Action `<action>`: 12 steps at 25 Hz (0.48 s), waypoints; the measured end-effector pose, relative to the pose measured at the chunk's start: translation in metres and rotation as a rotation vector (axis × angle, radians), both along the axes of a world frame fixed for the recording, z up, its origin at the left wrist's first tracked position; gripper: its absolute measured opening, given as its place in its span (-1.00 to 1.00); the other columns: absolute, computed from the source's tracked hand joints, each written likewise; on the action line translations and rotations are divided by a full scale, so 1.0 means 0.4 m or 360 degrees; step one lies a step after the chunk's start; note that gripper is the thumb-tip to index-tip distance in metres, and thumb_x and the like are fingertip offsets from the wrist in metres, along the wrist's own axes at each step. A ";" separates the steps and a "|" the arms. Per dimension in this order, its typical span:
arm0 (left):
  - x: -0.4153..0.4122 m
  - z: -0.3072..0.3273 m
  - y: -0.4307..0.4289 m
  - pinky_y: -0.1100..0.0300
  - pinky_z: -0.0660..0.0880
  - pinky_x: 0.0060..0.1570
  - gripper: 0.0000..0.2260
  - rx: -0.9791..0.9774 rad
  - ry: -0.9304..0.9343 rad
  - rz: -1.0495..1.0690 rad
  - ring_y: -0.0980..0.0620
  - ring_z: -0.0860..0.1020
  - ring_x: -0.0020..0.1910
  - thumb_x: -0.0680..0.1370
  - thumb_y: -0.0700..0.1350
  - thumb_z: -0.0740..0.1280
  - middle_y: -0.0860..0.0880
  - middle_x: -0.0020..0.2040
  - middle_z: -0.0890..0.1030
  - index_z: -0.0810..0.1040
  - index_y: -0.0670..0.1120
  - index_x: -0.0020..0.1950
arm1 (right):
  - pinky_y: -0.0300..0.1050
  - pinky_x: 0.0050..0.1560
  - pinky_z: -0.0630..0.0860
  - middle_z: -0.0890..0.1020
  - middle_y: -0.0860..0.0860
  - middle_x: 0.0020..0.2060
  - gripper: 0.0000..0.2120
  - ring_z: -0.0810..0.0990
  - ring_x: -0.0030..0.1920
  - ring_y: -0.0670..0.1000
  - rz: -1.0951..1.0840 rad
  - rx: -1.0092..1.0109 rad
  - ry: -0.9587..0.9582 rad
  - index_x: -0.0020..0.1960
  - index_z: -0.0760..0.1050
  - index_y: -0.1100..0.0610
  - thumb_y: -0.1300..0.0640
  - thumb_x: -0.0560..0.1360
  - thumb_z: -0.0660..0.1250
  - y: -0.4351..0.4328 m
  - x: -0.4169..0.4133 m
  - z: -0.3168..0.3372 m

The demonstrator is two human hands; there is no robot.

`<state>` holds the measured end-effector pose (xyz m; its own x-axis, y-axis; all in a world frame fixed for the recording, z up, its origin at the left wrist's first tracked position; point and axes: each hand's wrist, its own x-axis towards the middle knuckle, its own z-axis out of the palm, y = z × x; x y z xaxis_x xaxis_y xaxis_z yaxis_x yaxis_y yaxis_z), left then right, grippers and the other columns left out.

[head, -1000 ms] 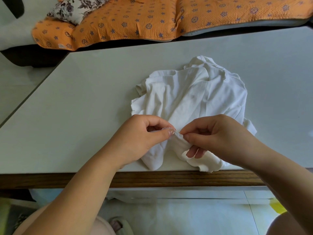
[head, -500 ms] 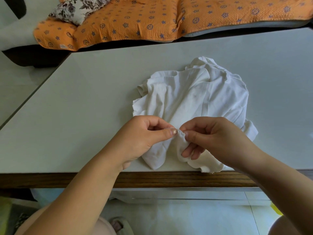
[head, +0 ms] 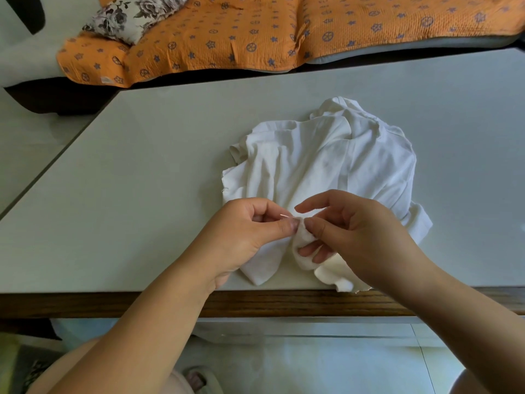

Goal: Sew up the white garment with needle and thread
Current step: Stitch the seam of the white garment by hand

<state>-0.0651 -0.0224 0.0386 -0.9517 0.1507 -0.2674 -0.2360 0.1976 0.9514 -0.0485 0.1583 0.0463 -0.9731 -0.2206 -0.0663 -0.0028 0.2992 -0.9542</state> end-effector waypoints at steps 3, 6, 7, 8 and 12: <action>0.000 -0.002 0.003 0.40 0.49 -0.16 -0.95 0.0018 -0.0001 0.0001 0.16 0.66 -0.15 0.41 -0.16 0.50 -0.01 -0.21 0.71 0.67 -0.07 -0.16 | -0.37 -0.25 0.54 0.73 -0.04 -0.30 -0.79 0.70 -0.33 -0.07 0.0027 0.0016 0.0023 -0.04 0.60 -0.04 0.24 0.58 0.29 -0.005 0.005 0.002; -0.003 0.001 0.001 0.34 0.52 -0.07 -0.96 0.0011 0.0004 0.0000 0.10 0.67 -0.11 0.42 -0.17 0.49 -0.05 -0.17 0.72 0.67 -0.08 -0.15 | -0.34 -0.17 0.58 0.73 -0.06 -0.26 -0.77 0.71 -0.28 -0.08 0.0044 0.0036 0.0048 -0.07 0.61 -0.09 0.21 0.59 0.28 -0.005 0.006 0.001; -0.003 0.001 0.001 0.33 0.53 -0.05 -0.96 0.0010 0.0005 0.0001 0.09 0.67 -0.11 0.43 -0.18 0.49 -0.06 -0.17 0.72 0.67 -0.08 -0.16 | -0.31 -0.14 0.59 0.73 -0.06 -0.25 -0.79 0.72 -0.27 -0.09 0.0057 0.0033 0.0045 -0.06 0.61 -0.08 0.19 0.60 0.27 -0.005 0.006 0.001; -0.002 0.001 0.002 0.32 0.53 -0.05 -0.96 0.0011 0.0006 -0.0002 0.09 0.67 -0.11 0.42 -0.18 0.50 -0.06 -0.17 0.72 0.67 -0.08 -0.16 | -0.27 -0.12 0.61 0.73 -0.06 -0.24 -0.81 0.72 -0.26 -0.09 0.0073 0.0029 0.0035 -0.05 0.61 -0.07 0.16 0.60 0.27 -0.004 0.005 0.001; 0.003 -0.004 0.005 0.32 0.53 -0.07 -0.92 -0.0096 0.0029 -0.0032 0.10 0.65 -0.15 0.42 -0.15 0.52 -0.08 -0.16 0.71 0.69 -0.08 -0.12 | -0.25 -0.18 0.62 0.72 -0.10 -0.24 -0.89 0.70 -0.28 -0.12 0.0095 0.0078 0.0001 -0.09 0.56 -0.03 0.12 0.58 0.31 -0.007 0.005 0.000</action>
<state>-0.0639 -0.0203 0.0370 -0.9534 0.1539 -0.2594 -0.2144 0.2590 0.9418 -0.0465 0.1556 0.0464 -0.9584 -0.2747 -0.0779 -0.0227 0.3452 -0.9383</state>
